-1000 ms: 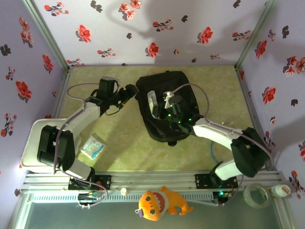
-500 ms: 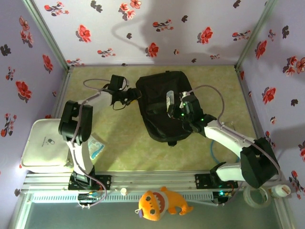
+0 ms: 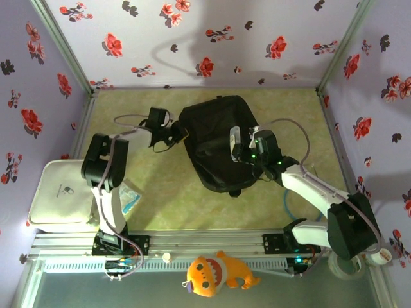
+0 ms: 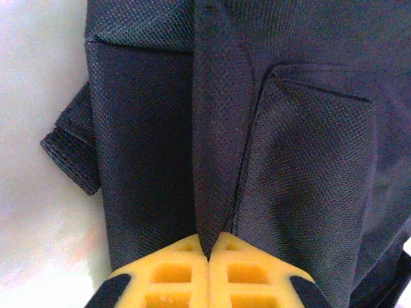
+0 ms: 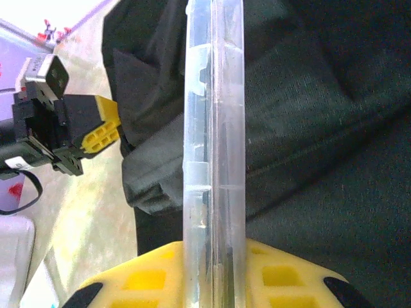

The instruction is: Pack the student bag

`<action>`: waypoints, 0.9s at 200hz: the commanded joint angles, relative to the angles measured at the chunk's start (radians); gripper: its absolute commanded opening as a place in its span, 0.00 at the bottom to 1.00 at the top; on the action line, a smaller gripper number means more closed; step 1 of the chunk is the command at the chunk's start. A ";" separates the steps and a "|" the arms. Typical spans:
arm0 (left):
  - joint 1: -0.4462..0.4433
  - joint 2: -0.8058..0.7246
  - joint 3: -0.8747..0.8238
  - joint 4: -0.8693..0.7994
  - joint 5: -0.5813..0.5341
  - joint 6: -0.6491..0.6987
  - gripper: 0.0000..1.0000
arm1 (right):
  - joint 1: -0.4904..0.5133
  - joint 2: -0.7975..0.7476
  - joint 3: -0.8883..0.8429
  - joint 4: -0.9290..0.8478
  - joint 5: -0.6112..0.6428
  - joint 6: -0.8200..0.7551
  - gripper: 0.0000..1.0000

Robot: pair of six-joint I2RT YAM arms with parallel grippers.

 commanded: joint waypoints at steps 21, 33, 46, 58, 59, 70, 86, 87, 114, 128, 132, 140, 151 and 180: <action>0.032 -0.195 -0.208 -0.040 -0.106 -0.044 0.04 | -0.003 0.019 -0.011 -0.024 -0.182 0.008 0.12; 0.032 -0.250 -0.239 -0.077 -0.137 -0.031 0.09 | -0.003 0.050 -0.008 -0.025 -0.187 0.016 0.12; 0.031 -0.307 -0.248 -0.149 -0.184 0.003 0.13 | -0.003 0.080 -0.003 -0.034 -0.186 0.018 0.12; 0.028 -0.361 -0.239 -0.225 -0.232 0.038 0.18 | -0.003 0.105 -0.001 -0.028 -0.189 0.022 0.12; 0.028 -0.363 -0.239 -0.231 -0.235 0.039 0.19 | -0.003 0.107 -0.001 -0.028 -0.188 0.023 0.12; 0.018 -0.411 -0.225 -0.287 -0.280 0.076 0.26 | -0.003 0.123 -0.001 -0.028 -0.186 0.025 0.12; -0.005 -0.458 -0.185 -0.374 -0.335 0.141 0.38 | -0.003 0.140 -0.001 -0.025 -0.180 0.029 0.11; -0.008 -0.460 -0.182 -0.379 -0.338 0.146 0.39 | -0.003 0.141 -0.001 -0.025 -0.179 0.030 0.11; -0.096 -0.463 -0.064 -0.485 -0.427 0.281 0.49 | -0.004 0.152 0.001 -0.020 -0.170 0.033 0.11; -0.147 -0.414 0.018 -0.540 -0.462 0.349 0.51 | -0.004 0.153 0.001 -0.019 -0.168 0.033 0.11; -0.161 -0.395 0.042 -0.554 -0.472 0.369 0.51 | -0.004 0.153 0.000 -0.019 -0.168 0.033 0.11; -0.191 -0.353 0.093 -0.584 -0.490 0.408 0.51 | -0.004 0.149 0.000 -0.020 -0.165 0.033 0.11; -0.229 -0.290 0.165 -0.627 -0.521 0.457 0.51 | -0.004 0.147 -0.001 -0.023 -0.163 0.033 0.11; -0.309 -0.121 0.369 -0.741 -0.599 0.564 0.47 | -0.005 0.133 -0.007 -0.029 -0.153 0.033 0.11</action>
